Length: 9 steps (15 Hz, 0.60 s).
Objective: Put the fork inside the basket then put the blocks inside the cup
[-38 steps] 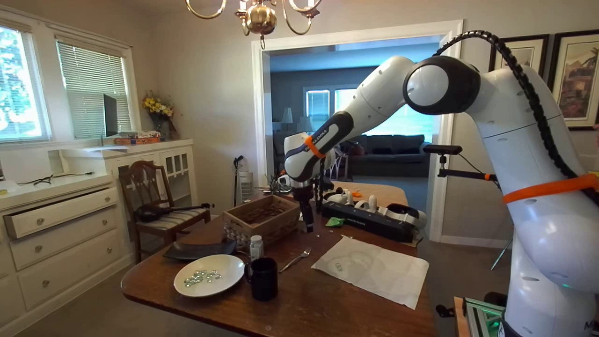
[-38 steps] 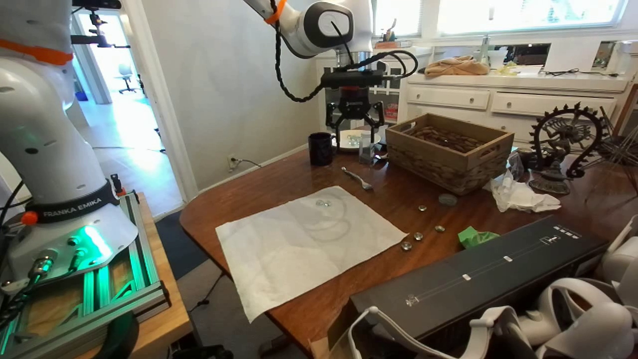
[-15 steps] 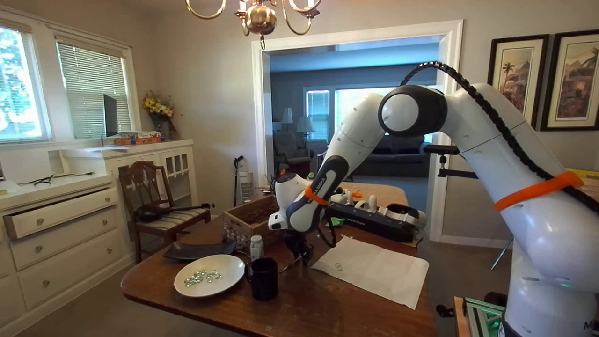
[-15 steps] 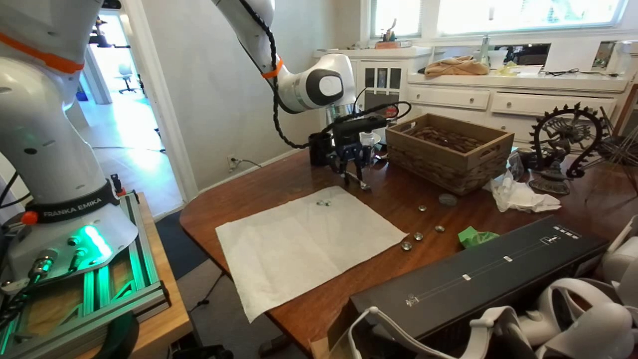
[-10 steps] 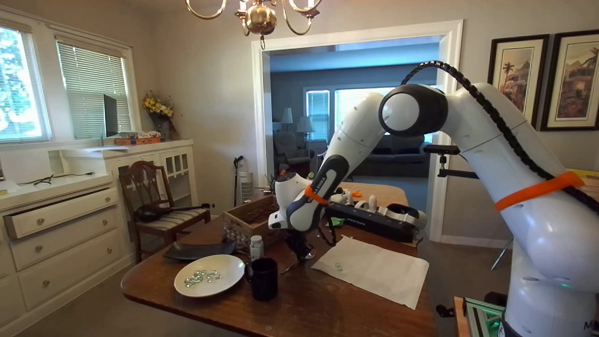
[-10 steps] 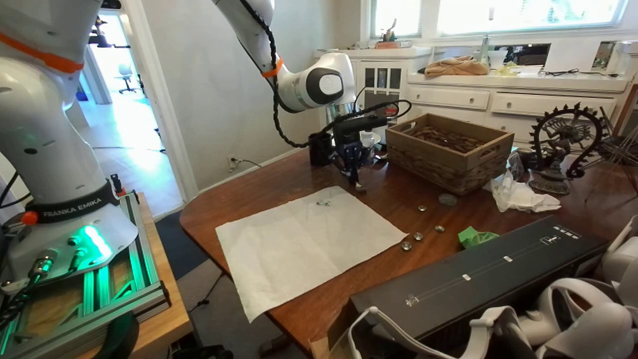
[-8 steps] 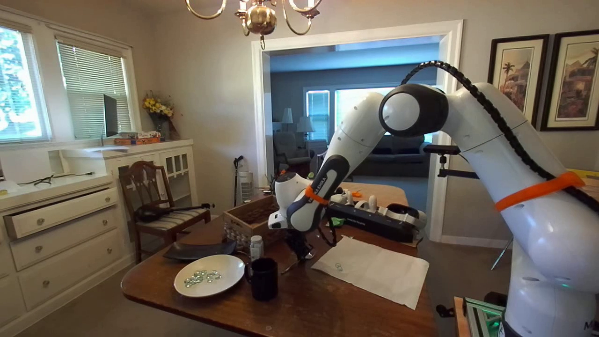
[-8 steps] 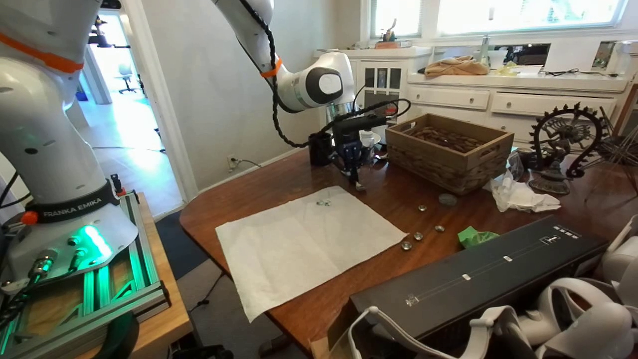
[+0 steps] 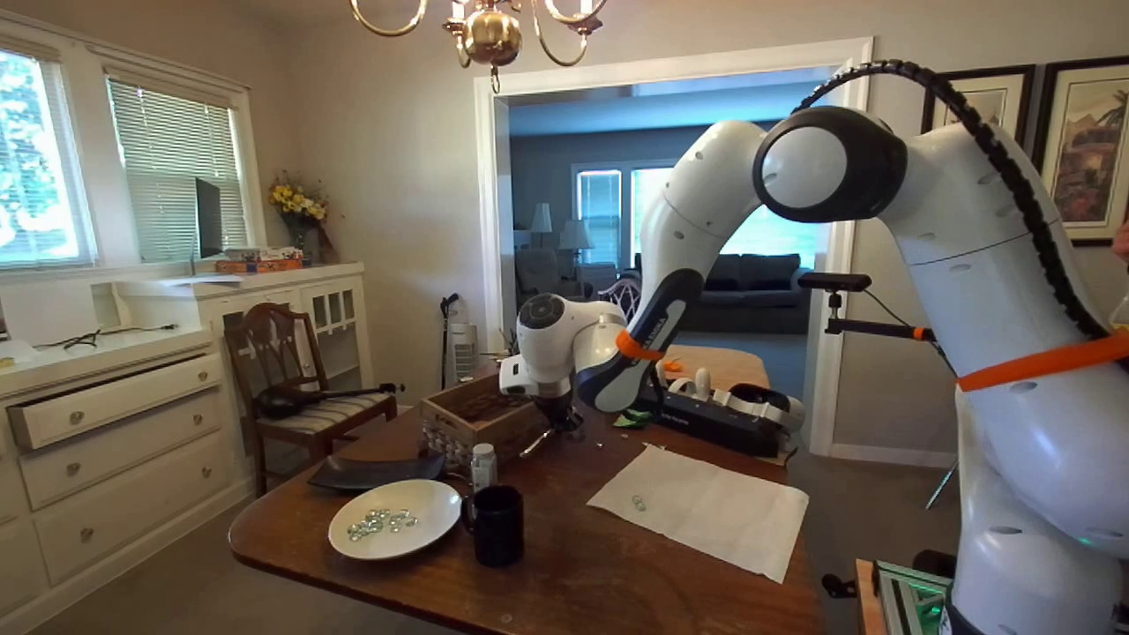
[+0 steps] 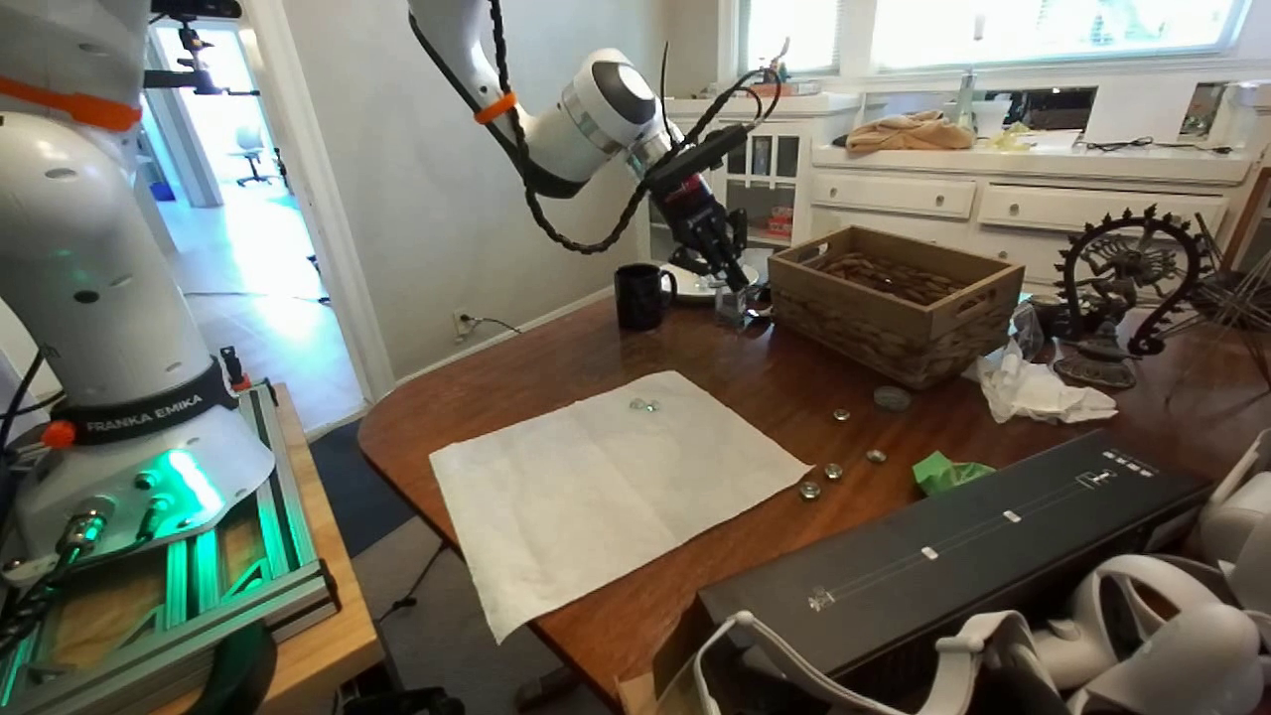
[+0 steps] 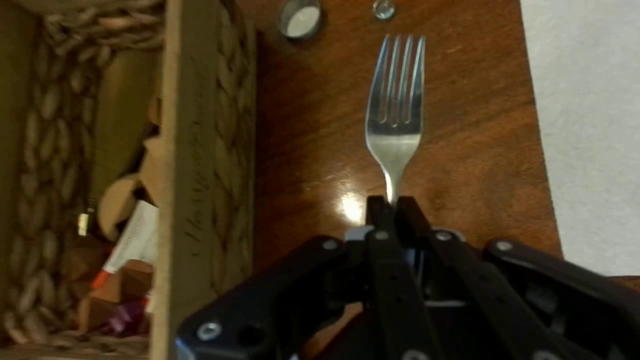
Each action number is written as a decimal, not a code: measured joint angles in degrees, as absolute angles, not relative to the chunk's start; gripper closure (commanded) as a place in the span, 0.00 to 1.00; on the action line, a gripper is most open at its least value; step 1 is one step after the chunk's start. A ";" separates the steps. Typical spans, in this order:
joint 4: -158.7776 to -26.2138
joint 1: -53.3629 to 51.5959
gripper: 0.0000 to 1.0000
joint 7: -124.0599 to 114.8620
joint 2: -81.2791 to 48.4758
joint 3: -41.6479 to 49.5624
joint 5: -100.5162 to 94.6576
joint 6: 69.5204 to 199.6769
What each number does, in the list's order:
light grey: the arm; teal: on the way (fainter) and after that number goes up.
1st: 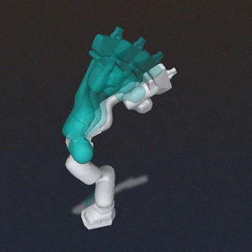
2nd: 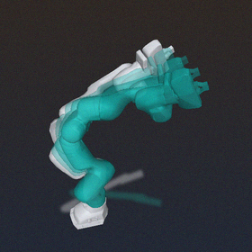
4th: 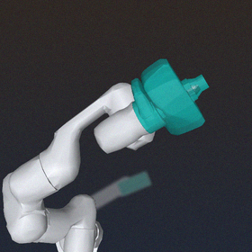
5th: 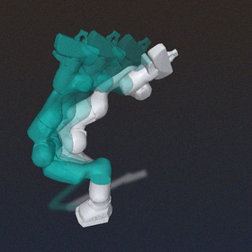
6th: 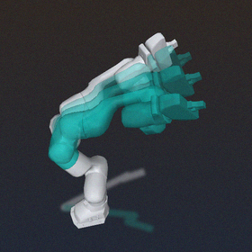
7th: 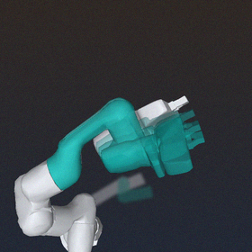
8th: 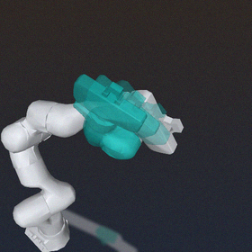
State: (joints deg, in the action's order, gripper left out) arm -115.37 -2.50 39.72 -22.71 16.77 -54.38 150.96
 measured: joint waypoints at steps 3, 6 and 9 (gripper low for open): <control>-114.14 1.37 0.91 37.03 -20.00 14.00 -54.19 150.96; -113.91 3.01 0.91 37.03 -19.85 12.96 -54.12 150.96; -113.91 3.30 0.98 37.03 -19.89 12.33 -54.20 150.94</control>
